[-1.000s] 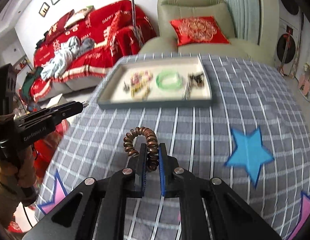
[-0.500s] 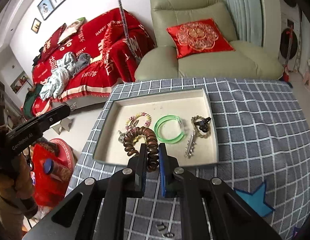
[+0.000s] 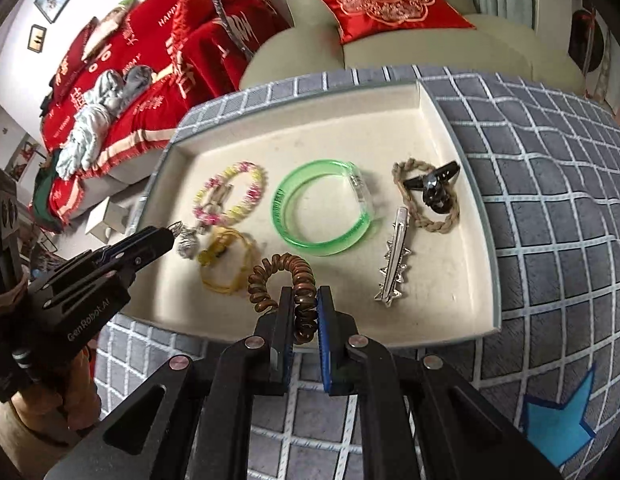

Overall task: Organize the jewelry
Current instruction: 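Lift and carry the pendant and coil hair tie in both tools over the tray, then open the right tool to drop the coil hair tie while the left tool releases the pendant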

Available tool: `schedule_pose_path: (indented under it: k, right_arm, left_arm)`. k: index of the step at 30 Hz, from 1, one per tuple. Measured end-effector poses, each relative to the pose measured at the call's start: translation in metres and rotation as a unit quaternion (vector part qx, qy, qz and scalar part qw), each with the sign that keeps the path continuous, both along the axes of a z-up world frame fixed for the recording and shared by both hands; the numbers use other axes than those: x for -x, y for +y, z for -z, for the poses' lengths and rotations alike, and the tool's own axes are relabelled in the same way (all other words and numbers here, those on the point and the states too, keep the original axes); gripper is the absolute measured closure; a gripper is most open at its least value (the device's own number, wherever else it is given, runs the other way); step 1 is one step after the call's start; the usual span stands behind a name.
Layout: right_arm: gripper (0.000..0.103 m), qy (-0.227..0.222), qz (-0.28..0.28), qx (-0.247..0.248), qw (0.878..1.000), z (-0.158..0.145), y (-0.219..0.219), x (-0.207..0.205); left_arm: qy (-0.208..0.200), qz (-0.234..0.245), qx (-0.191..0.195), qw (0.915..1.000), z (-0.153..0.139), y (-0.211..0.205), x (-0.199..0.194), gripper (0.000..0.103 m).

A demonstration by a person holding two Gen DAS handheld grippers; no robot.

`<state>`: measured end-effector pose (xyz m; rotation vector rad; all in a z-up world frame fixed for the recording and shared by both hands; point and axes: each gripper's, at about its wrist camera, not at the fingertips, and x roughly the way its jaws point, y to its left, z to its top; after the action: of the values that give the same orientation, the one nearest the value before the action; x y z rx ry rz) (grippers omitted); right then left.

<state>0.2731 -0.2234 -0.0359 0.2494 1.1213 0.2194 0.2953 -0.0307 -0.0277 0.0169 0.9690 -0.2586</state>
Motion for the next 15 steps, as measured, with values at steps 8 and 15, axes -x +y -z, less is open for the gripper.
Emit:
schedule_pose_path:
  k: [8,15]
  right_arm:
    - [0.092,-0.013,0.022,0.039,0.999,0.015,-0.003,-0.015]
    - [0.091,-0.024,0.041,0.045,0.998,0.016,-0.009,-0.022]
  left_arm:
    - [-0.002,-0.004,-0.028,0.9996,0.017,-0.009,-0.001,0.071]
    - [-0.018,-0.002,-0.049,0.9986,0.018,-0.017,0.005,0.072]
